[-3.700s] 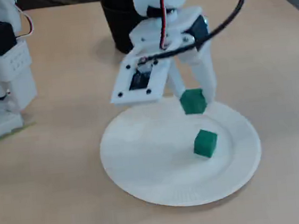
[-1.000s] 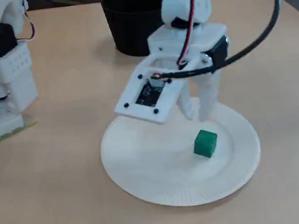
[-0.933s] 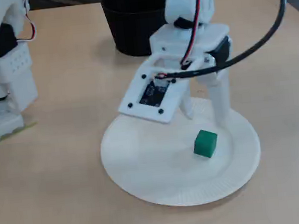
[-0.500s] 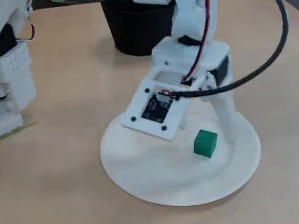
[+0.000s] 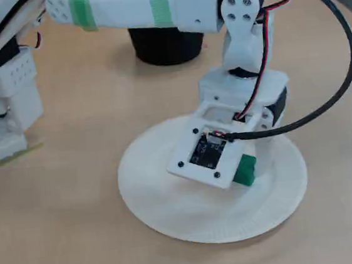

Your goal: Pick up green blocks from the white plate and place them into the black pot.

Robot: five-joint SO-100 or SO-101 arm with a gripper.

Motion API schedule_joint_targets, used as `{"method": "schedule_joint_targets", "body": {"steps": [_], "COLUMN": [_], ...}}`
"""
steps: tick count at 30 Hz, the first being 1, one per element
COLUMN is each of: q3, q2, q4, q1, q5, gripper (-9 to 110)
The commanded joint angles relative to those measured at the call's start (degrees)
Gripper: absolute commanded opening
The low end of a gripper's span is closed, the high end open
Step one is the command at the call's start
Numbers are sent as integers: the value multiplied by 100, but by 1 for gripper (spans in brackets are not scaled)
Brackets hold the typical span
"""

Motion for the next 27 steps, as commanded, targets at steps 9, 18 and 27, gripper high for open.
{"method": "schedule_joint_targets", "body": {"steps": [9,18,27], "q3": [-967,-4034,-264], "q2": [149,633,4676], "q4": [0,88,62], "q1": [9,-1099,-2848], "q5": [-158,-2224,-1687], "gripper": [-2,-2,-2]}}
